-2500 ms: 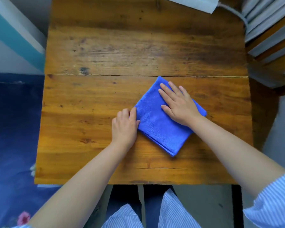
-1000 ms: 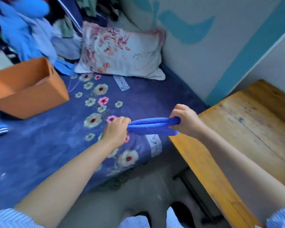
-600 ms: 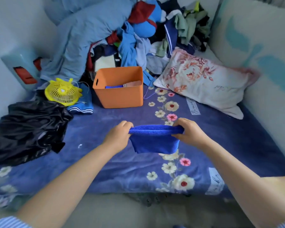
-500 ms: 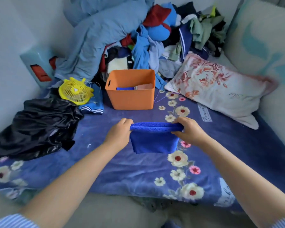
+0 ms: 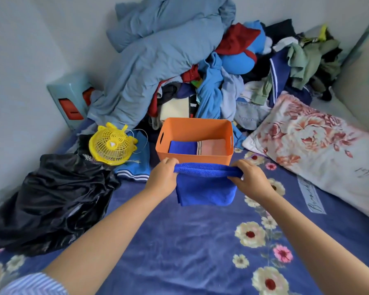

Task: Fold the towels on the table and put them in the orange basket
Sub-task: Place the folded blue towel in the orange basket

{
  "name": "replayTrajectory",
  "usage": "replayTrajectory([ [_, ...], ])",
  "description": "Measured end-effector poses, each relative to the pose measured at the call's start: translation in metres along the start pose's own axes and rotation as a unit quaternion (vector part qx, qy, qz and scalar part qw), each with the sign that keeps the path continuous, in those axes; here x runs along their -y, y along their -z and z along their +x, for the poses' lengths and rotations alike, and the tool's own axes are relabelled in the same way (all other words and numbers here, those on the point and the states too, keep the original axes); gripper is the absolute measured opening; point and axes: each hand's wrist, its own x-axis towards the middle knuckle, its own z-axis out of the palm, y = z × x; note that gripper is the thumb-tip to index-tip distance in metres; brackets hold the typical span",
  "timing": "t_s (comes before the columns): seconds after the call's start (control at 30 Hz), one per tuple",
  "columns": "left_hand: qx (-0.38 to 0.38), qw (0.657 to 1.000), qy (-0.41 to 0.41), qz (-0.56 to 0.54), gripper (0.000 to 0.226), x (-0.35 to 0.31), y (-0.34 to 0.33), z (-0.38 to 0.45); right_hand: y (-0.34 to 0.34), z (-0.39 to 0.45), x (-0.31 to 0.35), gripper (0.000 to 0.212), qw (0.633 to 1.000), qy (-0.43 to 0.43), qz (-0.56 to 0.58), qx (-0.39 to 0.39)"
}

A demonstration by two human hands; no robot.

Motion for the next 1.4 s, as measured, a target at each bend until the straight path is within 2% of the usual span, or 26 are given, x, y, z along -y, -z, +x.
replayTrajectory([
  [0.07,0.005,1.000,0.005,-0.007,0.019,0.002,0.001,0.034,-0.006,0.029,-0.005,0.021,1.000,-0.016,0.007,0.009],
  [0.47,-0.037,0.991,0.033,-0.127,0.025,0.060,0.005,0.222,-0.053,0.199,-0.003,0.030,0.993,-0.069,0.067,-0.074],
  [0.63,0.004,0.984,0.055,-0.169,0.025,0.095,-0.006,0.286,-0.087,0.258,-0.007,0.030,0.985,-0.115,0.102,-0.084],
  [0.77,0.038,0.972,0.116,-0.201,0.028,0.117,-0.036,0.327,-0.126,0.305,-0.026,0.030,0.973,-0.168,0.151,-0.052],
  [0.93,0.032,0.947,0.261,-0.186,0.033,0.136,-0.090,0.348,-0.185,0.343,-0.058,0.030,0.962,-0.232,0.144,0.030],
  [1.13,0.086,0.928,0.339,-0.126,0.030,0.159,-0.149,0.369,-0.250,0.370,-0.098,0.022,0.946,-0.269,0.089,0.156],
  [1.27,0.091,0.920,0.373,-0.077,0.036,0.166,-0.182,0.391,-0.278,0.394,-0.120,0.028,0.940,-0.291,0.089,0.154],
  [1.4,0.084,0.936,0.341,0.011,0.043,0.168,-0.211,0.414,-0.304,0.412,-0.137,0.034,0.936,-0.322,0.099,0.103],
])
